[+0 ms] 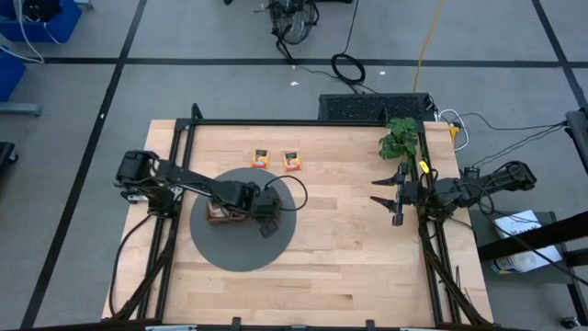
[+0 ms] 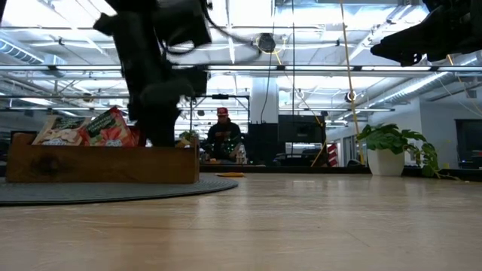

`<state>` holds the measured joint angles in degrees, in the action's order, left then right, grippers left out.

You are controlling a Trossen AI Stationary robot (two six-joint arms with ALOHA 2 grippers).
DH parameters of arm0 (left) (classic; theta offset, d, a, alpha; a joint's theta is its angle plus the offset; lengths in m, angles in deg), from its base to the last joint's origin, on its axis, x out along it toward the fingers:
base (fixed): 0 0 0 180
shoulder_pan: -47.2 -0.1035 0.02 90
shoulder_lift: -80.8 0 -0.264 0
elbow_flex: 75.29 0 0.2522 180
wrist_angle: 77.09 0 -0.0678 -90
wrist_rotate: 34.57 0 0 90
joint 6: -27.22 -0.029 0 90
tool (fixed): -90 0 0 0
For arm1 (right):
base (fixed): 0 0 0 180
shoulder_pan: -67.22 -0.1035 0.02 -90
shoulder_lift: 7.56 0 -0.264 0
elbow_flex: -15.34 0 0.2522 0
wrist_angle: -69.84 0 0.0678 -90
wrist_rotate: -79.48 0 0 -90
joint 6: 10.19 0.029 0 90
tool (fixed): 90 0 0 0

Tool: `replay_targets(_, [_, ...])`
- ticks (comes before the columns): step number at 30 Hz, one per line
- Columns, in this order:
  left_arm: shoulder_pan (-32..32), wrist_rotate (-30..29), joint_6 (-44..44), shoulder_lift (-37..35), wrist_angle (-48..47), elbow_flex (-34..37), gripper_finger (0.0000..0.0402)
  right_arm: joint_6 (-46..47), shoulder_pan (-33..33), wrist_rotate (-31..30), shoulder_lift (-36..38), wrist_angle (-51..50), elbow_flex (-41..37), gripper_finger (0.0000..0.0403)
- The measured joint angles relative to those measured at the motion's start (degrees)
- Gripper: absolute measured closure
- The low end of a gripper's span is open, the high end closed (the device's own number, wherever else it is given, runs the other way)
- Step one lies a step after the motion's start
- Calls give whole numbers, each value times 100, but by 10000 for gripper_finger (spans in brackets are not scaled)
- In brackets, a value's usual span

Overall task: Pick & Place Tea
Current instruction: Put the yellow tea bag into the right section of the wooden organizer

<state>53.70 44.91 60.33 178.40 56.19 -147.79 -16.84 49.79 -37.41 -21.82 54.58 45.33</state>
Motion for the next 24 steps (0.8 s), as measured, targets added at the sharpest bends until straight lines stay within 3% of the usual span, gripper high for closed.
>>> replay_targets(6, [-91,-51,32,62,-61,11,398,0,0,-1,-20,-6,0,216])
replay_targets(16, [-58,-639,129,-425,-274,7,394,-1,-2,-1,-16,-4,0,216])
replay_targets(24, [-85,-496,44,-681,-607,7,393,-1,0,-1,-15,-4,0,216])
